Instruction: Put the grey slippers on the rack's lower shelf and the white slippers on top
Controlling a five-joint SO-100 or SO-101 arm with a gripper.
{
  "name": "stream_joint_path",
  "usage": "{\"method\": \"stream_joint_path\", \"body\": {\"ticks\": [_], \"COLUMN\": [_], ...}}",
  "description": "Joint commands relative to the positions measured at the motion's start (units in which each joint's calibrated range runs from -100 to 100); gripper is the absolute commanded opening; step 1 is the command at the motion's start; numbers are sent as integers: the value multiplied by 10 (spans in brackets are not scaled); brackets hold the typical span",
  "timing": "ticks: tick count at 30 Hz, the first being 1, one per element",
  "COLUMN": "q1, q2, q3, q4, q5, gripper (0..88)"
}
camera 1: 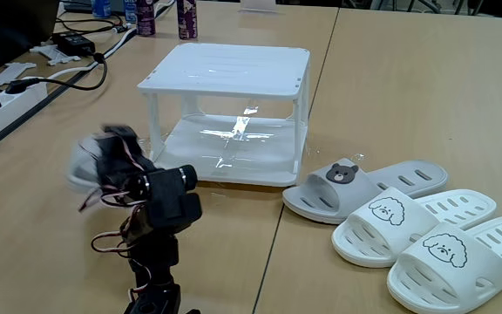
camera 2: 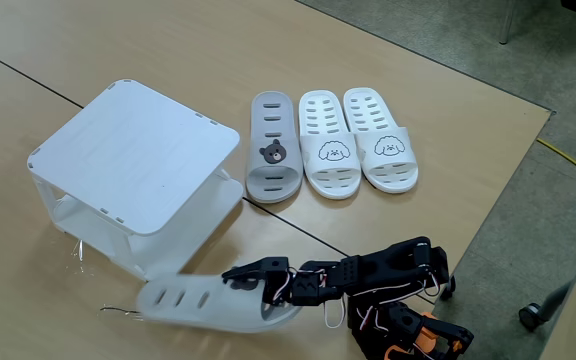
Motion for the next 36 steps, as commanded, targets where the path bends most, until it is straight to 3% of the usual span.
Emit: {"method": "stream_joint_path", "body": {"ticks": [1,5,11,36], "q1": [88,169,195,194], "q2": [-26,13,54,859], "q3": [46,44,2,-966], "q4": [-58,-77,-77,-71], "q5": [4,4,4,4], "gripper": [7,7,7,7]}}
